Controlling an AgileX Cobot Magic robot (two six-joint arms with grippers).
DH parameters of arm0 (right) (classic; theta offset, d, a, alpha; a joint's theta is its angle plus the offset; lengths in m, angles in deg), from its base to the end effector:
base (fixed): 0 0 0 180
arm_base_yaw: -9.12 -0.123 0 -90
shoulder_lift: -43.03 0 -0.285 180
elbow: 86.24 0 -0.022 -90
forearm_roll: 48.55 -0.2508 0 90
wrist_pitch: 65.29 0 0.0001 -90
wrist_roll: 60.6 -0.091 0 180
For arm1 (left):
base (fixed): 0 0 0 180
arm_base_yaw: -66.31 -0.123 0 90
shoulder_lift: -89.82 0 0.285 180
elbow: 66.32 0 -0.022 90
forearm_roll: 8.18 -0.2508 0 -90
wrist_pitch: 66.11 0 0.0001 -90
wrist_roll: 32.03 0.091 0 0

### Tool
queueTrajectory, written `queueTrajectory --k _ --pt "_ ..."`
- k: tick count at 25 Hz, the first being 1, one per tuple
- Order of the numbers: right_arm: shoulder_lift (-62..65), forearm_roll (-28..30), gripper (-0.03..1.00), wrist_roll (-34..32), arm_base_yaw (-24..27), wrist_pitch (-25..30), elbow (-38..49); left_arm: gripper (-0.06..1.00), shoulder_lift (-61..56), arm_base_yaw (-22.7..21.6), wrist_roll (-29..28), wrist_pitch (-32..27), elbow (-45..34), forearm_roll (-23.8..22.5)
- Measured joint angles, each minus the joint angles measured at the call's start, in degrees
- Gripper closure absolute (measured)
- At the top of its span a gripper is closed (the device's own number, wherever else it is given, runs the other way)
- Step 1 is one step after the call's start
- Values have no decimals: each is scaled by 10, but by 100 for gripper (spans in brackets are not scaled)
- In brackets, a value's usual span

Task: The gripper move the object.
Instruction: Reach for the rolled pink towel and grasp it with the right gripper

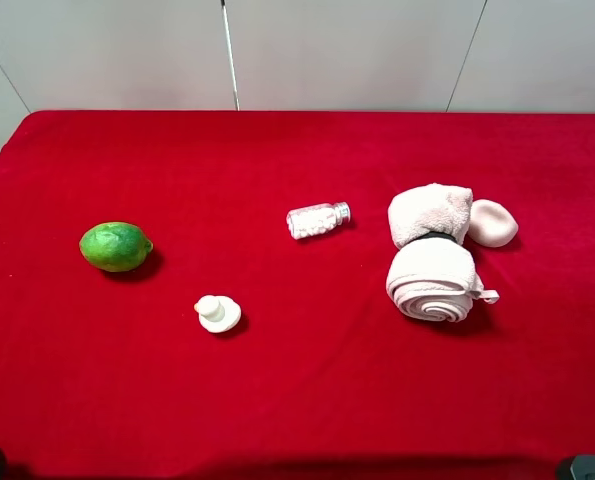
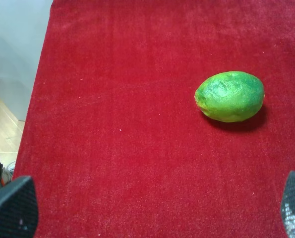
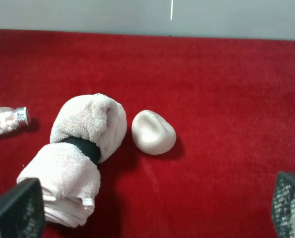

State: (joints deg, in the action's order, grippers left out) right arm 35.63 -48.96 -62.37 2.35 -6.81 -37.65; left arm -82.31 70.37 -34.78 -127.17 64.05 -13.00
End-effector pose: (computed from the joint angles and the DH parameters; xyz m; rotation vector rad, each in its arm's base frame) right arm -0.0043 0.0001 0.2804 -0.0874 1.9975 0.1043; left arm -0.0024 0.0069 0.2720 0.0205 2.0663 0.0280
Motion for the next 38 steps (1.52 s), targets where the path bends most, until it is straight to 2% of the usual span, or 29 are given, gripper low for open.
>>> queueTrajectory --k 13,17,28,38 --pt "-1 0 27 0 0 0 0 -3 0 0 0 0 0 0" --pt "-39 0 27 0 0 -5 -1 -3 0 0 0 0 0 0" --pt "-209 0 27 0 0 -68 -45 -3 0 0 0 0 0 0" --pt "-351 -2 27 0 0 -167 -52 -3 0 0 0 0 0 0"
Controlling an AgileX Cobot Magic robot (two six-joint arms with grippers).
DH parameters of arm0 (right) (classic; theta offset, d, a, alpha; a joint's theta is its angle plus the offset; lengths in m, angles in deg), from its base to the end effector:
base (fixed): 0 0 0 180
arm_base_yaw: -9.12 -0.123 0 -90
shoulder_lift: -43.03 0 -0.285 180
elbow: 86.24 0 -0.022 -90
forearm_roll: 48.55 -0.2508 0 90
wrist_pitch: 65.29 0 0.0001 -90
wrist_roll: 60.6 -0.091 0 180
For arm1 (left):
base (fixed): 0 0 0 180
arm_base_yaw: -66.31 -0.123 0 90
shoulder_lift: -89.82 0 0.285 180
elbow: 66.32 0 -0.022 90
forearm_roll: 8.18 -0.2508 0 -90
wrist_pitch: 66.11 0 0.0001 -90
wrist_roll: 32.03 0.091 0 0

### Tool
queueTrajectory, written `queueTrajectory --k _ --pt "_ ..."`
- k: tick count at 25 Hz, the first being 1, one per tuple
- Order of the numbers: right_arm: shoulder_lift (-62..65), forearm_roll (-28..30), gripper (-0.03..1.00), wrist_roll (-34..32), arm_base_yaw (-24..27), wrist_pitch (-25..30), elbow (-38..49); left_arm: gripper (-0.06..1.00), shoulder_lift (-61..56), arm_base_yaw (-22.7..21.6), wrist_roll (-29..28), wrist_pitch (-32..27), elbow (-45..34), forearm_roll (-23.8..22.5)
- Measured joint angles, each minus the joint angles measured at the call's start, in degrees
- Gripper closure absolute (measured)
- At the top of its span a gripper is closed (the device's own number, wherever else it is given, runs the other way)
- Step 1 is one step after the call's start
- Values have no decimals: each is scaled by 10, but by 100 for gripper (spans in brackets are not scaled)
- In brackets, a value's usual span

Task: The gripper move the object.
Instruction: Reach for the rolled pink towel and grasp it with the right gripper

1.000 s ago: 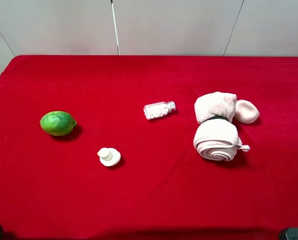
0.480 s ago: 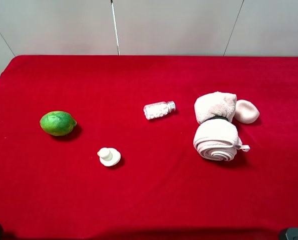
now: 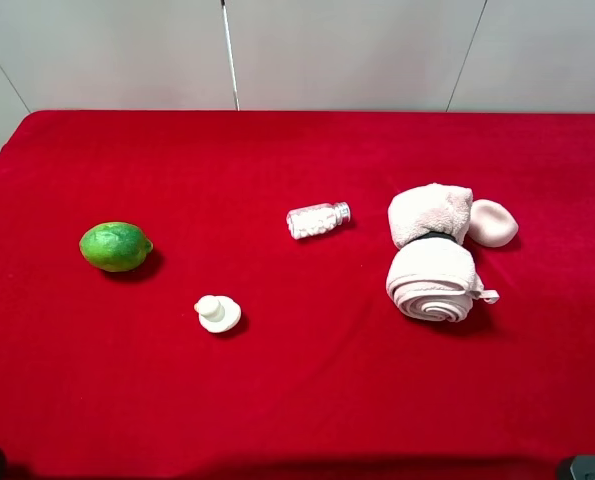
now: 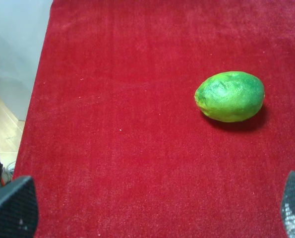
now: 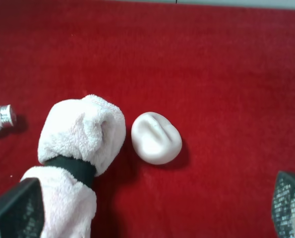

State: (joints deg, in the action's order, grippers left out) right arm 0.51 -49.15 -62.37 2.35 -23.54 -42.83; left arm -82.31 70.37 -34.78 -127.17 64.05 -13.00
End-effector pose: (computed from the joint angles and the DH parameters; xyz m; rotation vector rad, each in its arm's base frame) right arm 0.1097 0.0137 0.2997 -0.0924 2.2281 0.0936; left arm -0.0024 0.0069 0.2720 0.0205 2.0663 0.0280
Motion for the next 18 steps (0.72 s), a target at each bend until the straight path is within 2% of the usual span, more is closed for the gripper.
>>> queueTrajectory --k 6,18 --pt "-78 -1 27 0 0 -37 -15 -3 0 0 0 0 0 0" --pt "-243 -3 27 0 0 -39 -99 -3 0 0 0 0 0 0"
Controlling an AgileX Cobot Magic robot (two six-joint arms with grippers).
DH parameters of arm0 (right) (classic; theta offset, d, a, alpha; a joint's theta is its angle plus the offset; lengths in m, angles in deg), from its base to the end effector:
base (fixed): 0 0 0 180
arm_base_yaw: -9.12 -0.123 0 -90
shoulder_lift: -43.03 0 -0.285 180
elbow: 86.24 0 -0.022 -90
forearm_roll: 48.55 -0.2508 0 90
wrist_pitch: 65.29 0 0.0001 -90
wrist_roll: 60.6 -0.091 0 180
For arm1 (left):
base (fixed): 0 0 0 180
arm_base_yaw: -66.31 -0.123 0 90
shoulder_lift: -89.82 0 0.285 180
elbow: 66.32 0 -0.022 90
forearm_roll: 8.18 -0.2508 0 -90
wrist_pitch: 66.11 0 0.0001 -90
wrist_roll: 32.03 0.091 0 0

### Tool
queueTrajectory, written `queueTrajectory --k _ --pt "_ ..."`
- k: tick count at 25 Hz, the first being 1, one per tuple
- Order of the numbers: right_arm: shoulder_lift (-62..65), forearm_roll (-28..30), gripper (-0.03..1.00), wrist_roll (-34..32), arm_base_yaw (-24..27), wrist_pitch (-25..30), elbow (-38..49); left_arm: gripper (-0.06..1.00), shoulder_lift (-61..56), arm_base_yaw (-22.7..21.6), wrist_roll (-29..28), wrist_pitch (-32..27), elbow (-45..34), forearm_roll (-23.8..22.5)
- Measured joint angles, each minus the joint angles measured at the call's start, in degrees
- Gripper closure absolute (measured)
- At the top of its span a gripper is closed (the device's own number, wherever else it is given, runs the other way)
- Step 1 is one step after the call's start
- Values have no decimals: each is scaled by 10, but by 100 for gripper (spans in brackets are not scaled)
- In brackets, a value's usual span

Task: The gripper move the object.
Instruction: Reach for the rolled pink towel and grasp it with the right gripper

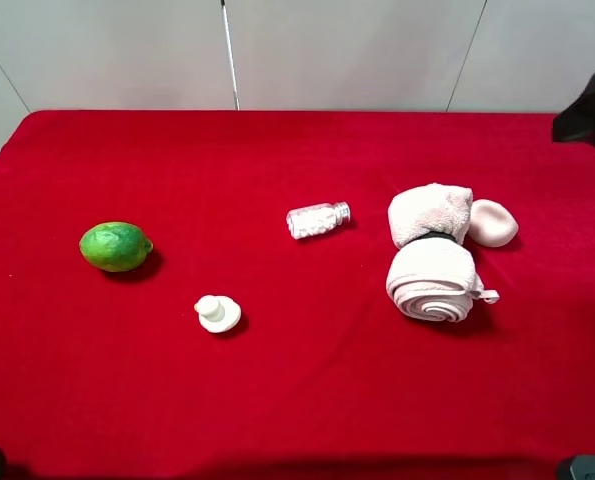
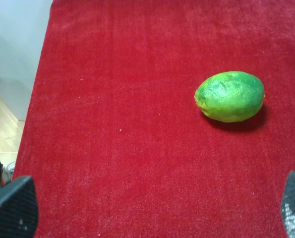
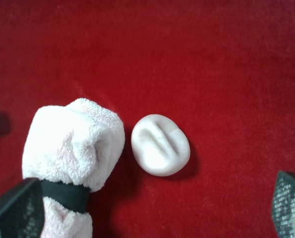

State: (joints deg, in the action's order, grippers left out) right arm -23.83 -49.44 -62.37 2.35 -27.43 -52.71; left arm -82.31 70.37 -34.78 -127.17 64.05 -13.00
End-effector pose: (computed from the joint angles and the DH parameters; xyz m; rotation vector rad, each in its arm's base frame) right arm 0.1977 0.0243 0.2935 -0.0949 2.4127 0.0857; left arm -0.0024 0.0069 0.2720 0.0205 2.0663 0.0280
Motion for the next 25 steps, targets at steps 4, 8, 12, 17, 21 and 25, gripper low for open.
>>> queueTrajectory --k 4,8,12,17,21,25 --pt "-39 -1 27 1 0 0 -17 -3 0 0 0 0 0 0" --pt "-74 -1 27 2 -8 2 -26 -3 0 0 0 0 0 0" --pt "-108 -1 27 4 -41 -10 -27 -3 0 0 0 0 0 0" --pt "-152 -2 27 4 -63 -18 -35 -3 0 0 0 0 0 0" --pt "-186 -2 27 4 -66 -24 -40 -3 0 0 0 0 0 0" --pt "-220 -2 27 7 -66 -30 -43 -3 0 0 0 0 0 0"
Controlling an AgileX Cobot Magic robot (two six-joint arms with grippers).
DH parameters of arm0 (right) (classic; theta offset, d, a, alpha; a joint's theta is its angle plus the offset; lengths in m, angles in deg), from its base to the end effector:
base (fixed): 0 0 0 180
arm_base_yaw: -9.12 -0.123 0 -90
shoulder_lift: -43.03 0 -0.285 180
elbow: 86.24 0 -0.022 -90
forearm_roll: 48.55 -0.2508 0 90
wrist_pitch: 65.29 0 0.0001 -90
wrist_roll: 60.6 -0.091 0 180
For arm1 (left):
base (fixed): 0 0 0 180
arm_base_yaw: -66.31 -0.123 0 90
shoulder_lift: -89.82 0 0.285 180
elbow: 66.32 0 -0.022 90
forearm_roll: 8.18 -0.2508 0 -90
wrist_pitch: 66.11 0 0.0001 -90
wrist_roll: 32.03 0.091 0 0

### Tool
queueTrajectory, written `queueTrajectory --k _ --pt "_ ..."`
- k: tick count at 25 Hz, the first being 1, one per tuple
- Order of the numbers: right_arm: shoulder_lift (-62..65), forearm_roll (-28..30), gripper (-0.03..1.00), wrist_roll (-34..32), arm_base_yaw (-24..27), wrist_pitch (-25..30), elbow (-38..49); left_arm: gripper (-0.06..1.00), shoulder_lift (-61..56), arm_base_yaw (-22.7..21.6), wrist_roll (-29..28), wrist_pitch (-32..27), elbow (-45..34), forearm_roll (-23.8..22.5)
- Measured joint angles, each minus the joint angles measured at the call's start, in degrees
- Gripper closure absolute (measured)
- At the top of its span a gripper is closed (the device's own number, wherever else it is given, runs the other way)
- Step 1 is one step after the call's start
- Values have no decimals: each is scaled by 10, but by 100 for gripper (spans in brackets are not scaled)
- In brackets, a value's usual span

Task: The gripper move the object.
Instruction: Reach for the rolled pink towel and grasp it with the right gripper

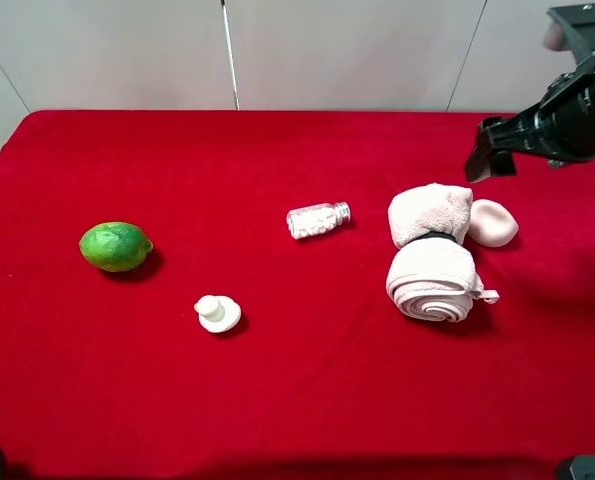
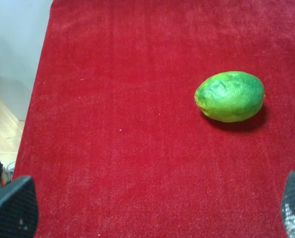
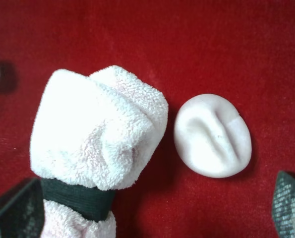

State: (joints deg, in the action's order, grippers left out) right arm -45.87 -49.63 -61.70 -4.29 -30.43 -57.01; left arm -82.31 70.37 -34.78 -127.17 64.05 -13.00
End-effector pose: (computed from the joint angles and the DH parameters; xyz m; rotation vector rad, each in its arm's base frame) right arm 0.2598 0.0630 0.2280 -0.2696 2.6604 0.1003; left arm -0.0024 0.0069 0.2720 0.0205 2.0663 0.0280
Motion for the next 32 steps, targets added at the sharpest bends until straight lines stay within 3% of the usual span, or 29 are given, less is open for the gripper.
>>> queueTrajectory --k 16,32 --pt "-122 -25 27 14 0 -47 0 -3 0 0 0 0 0 0" --pt "-175 -43 27 19 -39 -97 -1 -3 0 0 0 0 0 0"
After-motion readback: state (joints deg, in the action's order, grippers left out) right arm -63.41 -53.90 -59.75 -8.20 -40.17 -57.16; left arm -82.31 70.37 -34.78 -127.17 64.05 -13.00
